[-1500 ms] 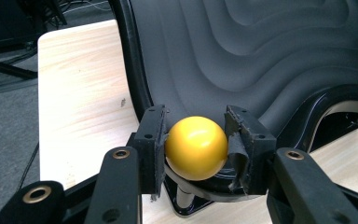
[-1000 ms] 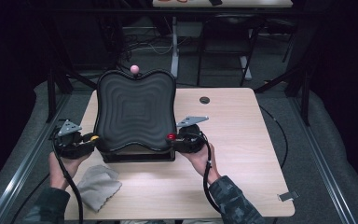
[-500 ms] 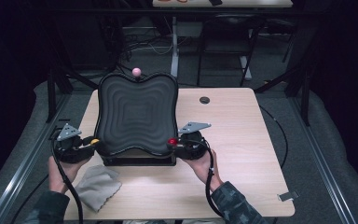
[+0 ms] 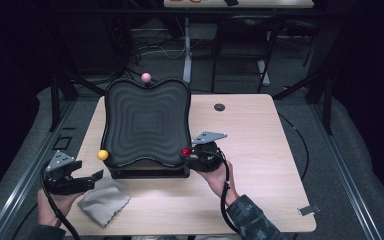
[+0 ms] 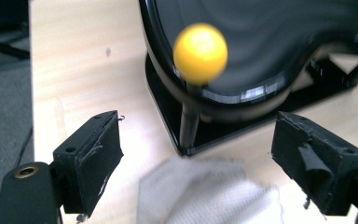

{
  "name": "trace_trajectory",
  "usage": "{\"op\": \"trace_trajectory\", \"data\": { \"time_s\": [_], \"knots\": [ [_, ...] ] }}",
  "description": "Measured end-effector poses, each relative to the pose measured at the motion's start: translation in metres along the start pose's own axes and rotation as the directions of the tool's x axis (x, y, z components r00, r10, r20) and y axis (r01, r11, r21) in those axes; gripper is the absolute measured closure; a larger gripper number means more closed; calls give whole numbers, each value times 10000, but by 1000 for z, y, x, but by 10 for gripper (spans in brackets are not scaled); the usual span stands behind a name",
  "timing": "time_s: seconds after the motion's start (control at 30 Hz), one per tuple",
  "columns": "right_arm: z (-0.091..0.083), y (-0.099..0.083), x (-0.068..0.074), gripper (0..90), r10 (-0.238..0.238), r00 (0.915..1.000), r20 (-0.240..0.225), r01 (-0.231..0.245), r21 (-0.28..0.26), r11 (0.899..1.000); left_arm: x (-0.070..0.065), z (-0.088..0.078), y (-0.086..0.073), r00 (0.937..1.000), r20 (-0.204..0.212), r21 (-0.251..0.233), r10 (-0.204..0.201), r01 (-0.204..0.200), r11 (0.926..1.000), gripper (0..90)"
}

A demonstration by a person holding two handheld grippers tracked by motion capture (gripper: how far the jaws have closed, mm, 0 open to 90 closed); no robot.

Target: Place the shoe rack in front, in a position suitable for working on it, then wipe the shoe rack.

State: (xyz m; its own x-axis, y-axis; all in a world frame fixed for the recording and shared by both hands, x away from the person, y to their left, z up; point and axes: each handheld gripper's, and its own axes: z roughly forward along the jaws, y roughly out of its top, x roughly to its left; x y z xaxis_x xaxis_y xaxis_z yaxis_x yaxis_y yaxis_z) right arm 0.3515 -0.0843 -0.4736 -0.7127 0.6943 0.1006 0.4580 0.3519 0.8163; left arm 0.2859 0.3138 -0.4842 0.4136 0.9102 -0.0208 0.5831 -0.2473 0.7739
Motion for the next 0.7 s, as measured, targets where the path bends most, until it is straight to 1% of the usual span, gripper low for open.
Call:
{"op": "trace_trajectory", "data": {
  "time_s": [0.03,0.07,0.1,0.2,0.27,0.33,0.37,0.4,0.43,0.47,0.5,0.57,0.63,0.67,0.7],
  "knots": [
    [0,0,0,601,-13,10000,-20,13,-6,10000,0,1,-1,9997,-105,137,198,-196,9997,152],
    [0,0,1,601,-10,10000,-18,10,5,10000,0,2,-3,9996,-132,194,232,-230,9995,148],
    [0,0,1,601,-36,10000,9,36,10,10000,1,3,-5,9998,-120,232,168,-165,9996,140],
    [0,1,2,601,-43,10000,88,43,48,10000,1,5,-10,9998,-74,393,184,-181,9991,134],
    [0,1,1,601,-65,9999,91,64,65,10000,1,8,-16,9997,-72,656,251,-246,9975,121],
    [0,1,1,601,-53,10000,80,53,71,10000,2,10,-21,9998,-45,853,192,-187,9962,98],
    [0,1,1,601,-60,10000,70,60,72,10000,2,12,-24,9998,-55,1009,167,-160,9948,85],
    [0,1,2,601,-62,9999,96,62,80,9999,2,13,-26,9996,-93,1132,271,-258,9932,81],
    [0,1,2,601,-68,9999,98,67,88,9999,1,15,-29,9991,-215,1287,378,-348,9911,77],
    [0,1,1,601,-60,9999,87,59,91,9999,2,16,-30,9989,-262,1390,380,-340,9897,59],
    [1,1,1,601,-59,9999,102,59,42,10000,3,16,-31,9990,-313,1401,323,-276,9898,53],
    [0,1,1,601,-65,9999,86,64,104,9999,5,17,-32,9995,-281,1473,166,-123,9890,47],
    [1,1,1,601,-64,10000,39,64,85,9999,7,20,-36,9995,-288,1726,86,-35,9850,42],
    [0,1,1,601,-83,9998,169,81,118,9999,8,21,-38,9997,-237,1851,94,-49,9827,39],
    [1,1,1,601,-60,9999,106,59,46,10000,10,24,-41,9997,-230,2050,96,-47,9787,36]
  ]
}}
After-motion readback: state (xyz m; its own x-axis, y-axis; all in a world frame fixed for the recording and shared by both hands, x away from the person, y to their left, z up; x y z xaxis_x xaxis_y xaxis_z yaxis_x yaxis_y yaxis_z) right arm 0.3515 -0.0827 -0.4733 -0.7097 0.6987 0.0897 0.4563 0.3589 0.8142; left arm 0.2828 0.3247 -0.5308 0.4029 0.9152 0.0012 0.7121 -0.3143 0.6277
